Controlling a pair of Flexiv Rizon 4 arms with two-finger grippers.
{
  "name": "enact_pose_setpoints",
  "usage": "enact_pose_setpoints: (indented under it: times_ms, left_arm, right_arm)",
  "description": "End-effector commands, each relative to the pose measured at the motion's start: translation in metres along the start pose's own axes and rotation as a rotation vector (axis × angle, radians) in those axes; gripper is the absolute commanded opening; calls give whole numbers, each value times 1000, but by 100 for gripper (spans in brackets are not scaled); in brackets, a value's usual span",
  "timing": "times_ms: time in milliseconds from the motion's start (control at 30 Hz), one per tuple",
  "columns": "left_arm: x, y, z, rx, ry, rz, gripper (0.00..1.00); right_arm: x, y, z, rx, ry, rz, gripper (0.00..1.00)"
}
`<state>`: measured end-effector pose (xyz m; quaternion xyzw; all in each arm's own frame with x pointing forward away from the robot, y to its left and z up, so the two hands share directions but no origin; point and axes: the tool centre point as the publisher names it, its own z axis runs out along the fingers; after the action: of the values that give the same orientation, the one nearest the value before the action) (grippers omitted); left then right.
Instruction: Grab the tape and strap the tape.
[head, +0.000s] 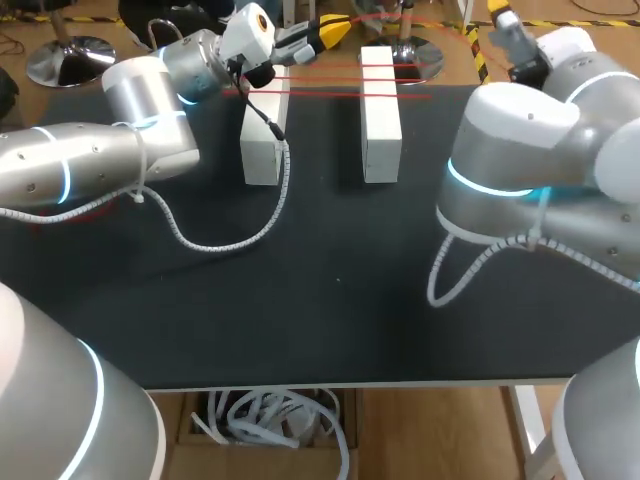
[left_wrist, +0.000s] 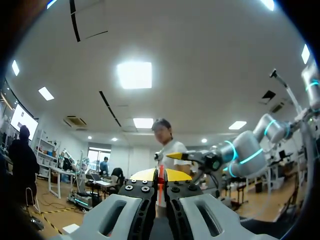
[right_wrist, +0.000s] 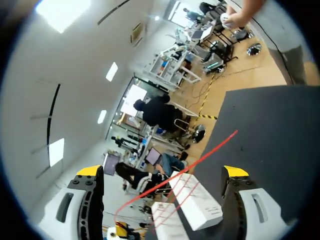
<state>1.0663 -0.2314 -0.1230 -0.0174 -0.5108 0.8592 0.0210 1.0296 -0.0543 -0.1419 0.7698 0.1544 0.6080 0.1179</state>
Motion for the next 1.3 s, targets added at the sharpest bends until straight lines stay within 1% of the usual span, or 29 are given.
enact_pose_setpoints:
  times_ms: [33,300,367,467,533,633,667,733,867,933,1067,1233,1300]
  left_arm:
    - [-1,0,0,1,2,0,0]
    - [-1,0,0,1,2,0,0]
    - [-1,0,0,1,2,0,0]
    - [-1,0,0,1,2,0,0]
    - [-1,0,0,1,2,0,0]
    - [-1,0,0,1,2,0,0]
    - [-1,0,0,1,2,0,0]
    - [-1,0,0,1,2,0,0]
    - [-1,0,0,1,2,0,0]
    - [-1,0,0,1,2,0,0]
    - [-1,0,0,1,2,0,0]
    - [-1,0,0,1,2,0,0]
    - [-1,0,0,1,2,0,0]
  right_arm:
    - [-8,-6,0,-117,152,157,100]
    - [-8,-6,0,-117,152,157,100]
    - [-6,-11,-2,-139,106,238,100]
    - [-3,-14,-1,-162,39,320,100]
    - [-3,-14,0,-171,39,348,100]
    - [-4,-11,1,-156,11,380,100]
    - [-5,-9,0,-173,-3,393,100]
    - [-4,-4,1,-176,-7,417,100]
    - [-9,8,0,-165,-16,401,100]
    - [-13,13,-1,-148,-27,395,100]
    - [-21,17,-2,-76,-8,367,100]
    - [-26,19,1,15,70,348,100]
    - [-27,20,2,36,109,353,100]
